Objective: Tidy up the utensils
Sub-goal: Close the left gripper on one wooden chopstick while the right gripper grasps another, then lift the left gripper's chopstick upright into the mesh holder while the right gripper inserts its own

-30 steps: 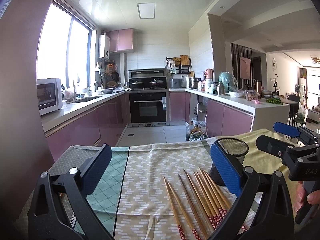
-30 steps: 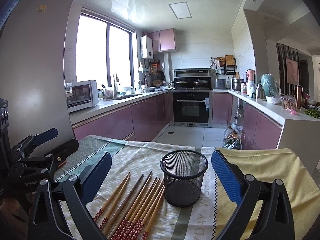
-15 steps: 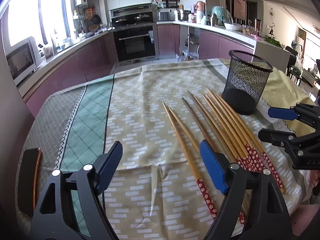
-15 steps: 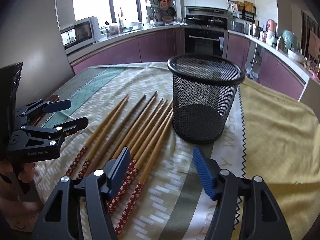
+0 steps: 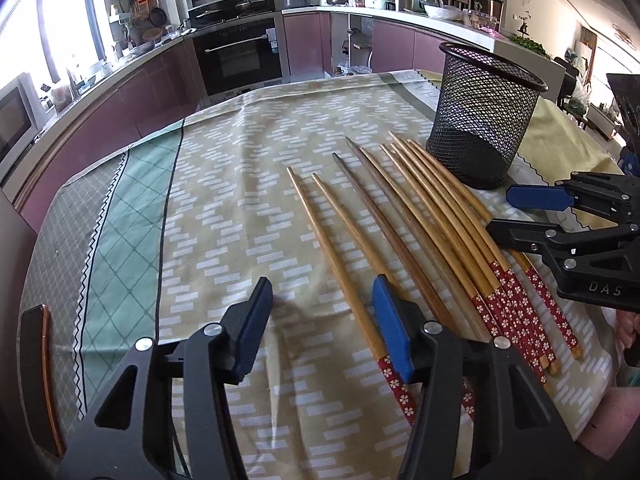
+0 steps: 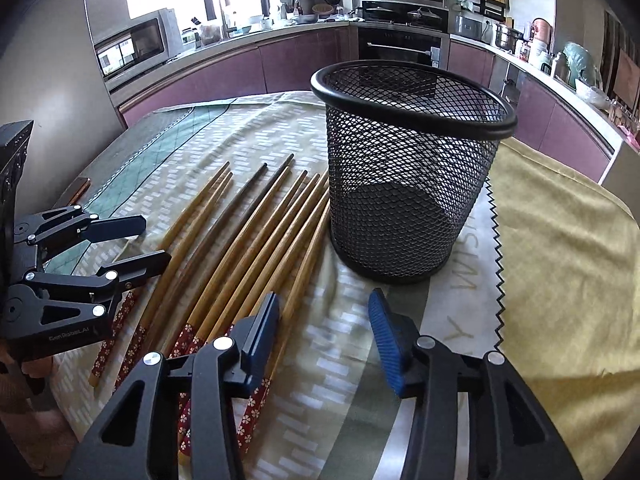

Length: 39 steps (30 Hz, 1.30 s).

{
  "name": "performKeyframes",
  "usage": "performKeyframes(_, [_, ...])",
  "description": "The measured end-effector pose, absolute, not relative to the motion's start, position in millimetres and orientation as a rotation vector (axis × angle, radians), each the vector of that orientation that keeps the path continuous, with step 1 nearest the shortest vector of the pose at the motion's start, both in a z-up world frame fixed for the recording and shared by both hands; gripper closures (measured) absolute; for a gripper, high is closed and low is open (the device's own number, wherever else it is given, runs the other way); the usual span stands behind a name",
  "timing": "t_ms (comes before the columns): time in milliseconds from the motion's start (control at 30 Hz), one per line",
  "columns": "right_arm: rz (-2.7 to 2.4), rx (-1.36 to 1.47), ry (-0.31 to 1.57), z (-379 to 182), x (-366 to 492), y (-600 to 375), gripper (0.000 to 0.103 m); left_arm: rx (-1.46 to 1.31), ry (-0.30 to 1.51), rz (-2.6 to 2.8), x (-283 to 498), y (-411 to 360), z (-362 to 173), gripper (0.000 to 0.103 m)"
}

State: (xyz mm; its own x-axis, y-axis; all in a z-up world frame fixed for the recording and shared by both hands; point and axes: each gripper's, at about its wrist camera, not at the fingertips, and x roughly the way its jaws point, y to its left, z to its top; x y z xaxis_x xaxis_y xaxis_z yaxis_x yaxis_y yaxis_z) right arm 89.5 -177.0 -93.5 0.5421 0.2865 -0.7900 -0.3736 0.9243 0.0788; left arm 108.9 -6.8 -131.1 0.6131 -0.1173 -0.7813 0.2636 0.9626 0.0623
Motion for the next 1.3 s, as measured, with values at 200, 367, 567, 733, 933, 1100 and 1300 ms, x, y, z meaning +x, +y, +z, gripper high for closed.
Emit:
performKeyframes(200, [0.404,-0.092,0.919,-94.6,98.3,-174.6,0.062,0.134,0.910,-0.232,127.5,-6.6,-130.7,0.064])
performKeyframes(367, [0.445,-0.030,0.935,-94.0,101.7,-179.3,0.090,0.097,0.916,-0.221,137.6,-7.6,-131.1,0.082])
performKeyframes(567, [0.472,0.044,0.939,-93.3,101.1,-188.3,0.096,0.008,0.924,-0.218,140.1,-2.4,-130.9,0.095])
performKeyframes(733, [0.505,0.064,0.913,-84.0,95.6,-193.0,0.097,-0.023,0.901,-0.219,131.4,3.8,-122.4,0.095])
performKeyframes(933, [0.561,0.086,0.836,-56.5,82.5,-199.8,0.097,-0.065,0.847,-0.289,116.6,10.7,-92.5,0.095])
performKeyframes(1100, [0.589,0.124,0.745,-27.5,73.1,-212.8,0.097,-0.087,0.756,-0.376,101.1,10.1,-52.1,0.095])
performKeyframes(1300, [0.602,0.148,0.631,4.2,65.6,-226.1,0.097,-0.108,0.653,-0.465,81.9,4.9,-7.7,0.096])
